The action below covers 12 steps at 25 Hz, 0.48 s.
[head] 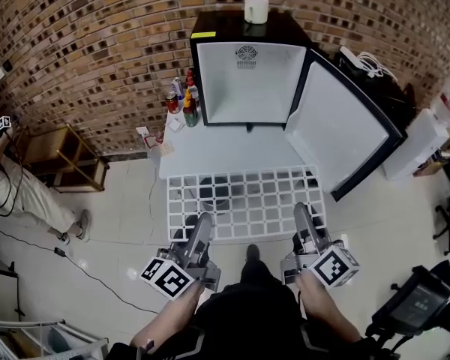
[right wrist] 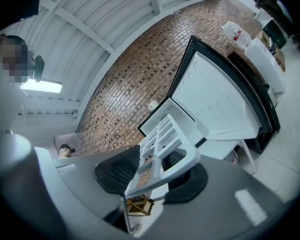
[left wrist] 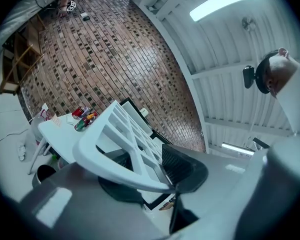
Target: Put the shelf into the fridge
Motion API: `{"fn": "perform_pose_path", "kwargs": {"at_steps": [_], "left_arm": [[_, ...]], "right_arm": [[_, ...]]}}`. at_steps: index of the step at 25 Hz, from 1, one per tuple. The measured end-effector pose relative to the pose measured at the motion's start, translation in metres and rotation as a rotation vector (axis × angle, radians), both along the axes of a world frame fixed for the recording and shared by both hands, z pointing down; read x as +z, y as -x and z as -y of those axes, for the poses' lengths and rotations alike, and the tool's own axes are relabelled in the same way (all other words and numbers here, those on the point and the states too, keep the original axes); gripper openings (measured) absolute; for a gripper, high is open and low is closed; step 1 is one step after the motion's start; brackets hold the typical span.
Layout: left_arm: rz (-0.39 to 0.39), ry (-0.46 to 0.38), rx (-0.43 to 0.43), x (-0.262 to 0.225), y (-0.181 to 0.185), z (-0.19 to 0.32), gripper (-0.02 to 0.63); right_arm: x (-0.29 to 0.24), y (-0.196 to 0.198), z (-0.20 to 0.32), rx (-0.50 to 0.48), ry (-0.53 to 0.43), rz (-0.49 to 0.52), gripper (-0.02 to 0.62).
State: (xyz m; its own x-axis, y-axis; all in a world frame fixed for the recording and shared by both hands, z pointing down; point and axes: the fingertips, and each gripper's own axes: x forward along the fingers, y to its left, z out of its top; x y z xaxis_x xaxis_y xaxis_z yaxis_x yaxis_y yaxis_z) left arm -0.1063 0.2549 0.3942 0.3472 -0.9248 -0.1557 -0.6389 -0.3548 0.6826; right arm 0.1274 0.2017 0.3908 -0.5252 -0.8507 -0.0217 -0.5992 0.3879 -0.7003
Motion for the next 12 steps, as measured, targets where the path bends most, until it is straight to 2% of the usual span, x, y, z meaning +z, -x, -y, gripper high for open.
{"fn": "perform_pose_path", "kwargs": {"at_steps": [12], "left_arm": [[0.015, 0.044, -0.01, -0.001, -0.01, 0.106, 0.115]], "right_arm": [[0.007, -0.012, 0.108, 0.016, 0.022, 0.023, 0.132]]}}
